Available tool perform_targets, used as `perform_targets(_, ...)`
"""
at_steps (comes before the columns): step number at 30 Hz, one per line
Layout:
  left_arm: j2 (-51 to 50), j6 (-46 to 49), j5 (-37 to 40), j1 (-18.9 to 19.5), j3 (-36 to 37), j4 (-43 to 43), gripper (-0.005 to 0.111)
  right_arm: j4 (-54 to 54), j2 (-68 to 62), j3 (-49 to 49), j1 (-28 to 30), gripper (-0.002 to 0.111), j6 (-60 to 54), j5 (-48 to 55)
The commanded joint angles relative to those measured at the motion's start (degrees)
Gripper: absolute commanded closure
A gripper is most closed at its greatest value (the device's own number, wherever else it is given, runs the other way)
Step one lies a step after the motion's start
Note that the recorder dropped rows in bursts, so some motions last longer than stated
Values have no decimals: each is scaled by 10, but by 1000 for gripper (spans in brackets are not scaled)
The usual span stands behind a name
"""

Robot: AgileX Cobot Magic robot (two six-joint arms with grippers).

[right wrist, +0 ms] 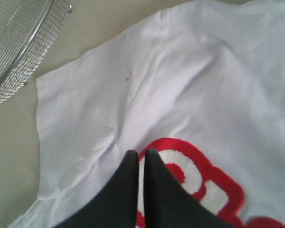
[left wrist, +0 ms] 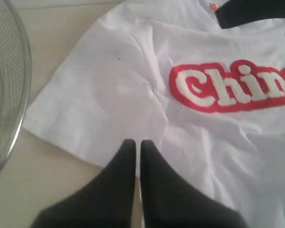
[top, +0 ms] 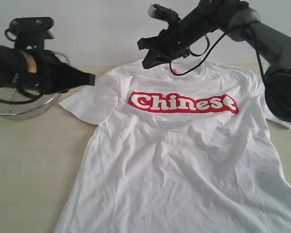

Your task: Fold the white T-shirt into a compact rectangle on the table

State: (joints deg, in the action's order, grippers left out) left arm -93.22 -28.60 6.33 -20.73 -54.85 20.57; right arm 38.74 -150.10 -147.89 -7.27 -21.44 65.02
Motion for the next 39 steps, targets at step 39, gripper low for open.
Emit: perform_targets(39,-631,359,467,46,-865,-160,102,23,22,-1,113,108,-52,49)
